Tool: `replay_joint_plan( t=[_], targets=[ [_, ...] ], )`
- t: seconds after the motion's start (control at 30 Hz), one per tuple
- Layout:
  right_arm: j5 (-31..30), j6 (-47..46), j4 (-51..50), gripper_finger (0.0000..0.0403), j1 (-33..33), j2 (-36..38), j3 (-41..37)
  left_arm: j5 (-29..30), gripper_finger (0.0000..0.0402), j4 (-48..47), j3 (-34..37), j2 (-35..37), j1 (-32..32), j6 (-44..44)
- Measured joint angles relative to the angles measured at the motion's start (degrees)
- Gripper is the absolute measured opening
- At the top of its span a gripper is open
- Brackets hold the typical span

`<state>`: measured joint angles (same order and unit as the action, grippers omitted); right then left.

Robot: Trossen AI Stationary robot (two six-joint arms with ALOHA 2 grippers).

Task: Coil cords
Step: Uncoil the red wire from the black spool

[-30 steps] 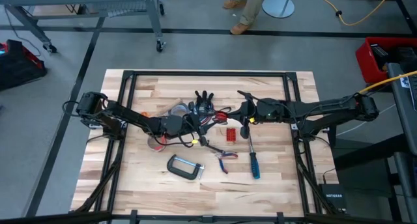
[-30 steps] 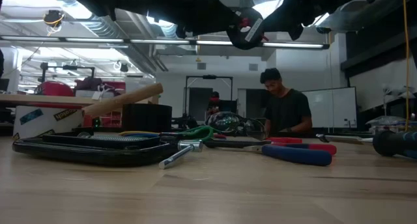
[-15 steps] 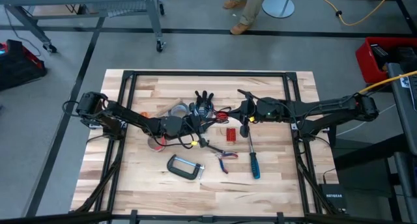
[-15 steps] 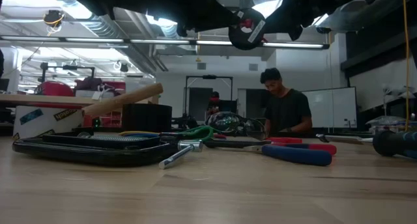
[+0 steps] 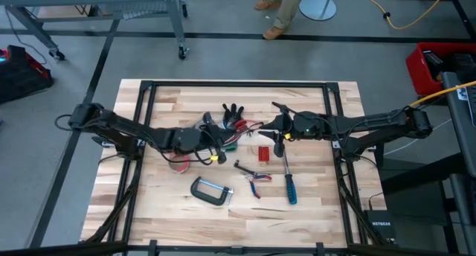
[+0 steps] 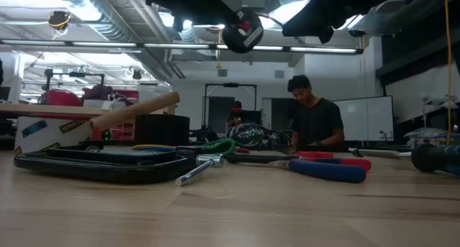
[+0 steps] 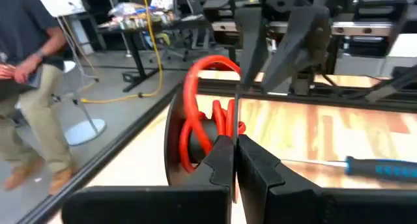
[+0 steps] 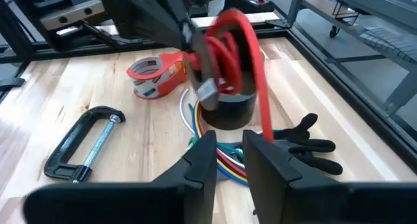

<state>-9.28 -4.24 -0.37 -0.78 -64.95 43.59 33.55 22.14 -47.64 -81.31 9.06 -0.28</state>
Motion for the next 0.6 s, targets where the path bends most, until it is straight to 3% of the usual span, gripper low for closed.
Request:
replay_joint_plan(
  t=[0.3, 0.6],
  targets=[
    [-0.1, 0.0, 0.2, 0.0126, 0.0, 0.0, 0.0, -2.2, 0.0, 1.4, 0.0, 0.4, 1.6, -1.9],
    [0.0, -2.0, -1.6, 0.0129, 0.0, 0.0, 0.0, -2.2, 0.0, 1.2, 0.0, 0.4, 1.8, -1.9]
  ],
)
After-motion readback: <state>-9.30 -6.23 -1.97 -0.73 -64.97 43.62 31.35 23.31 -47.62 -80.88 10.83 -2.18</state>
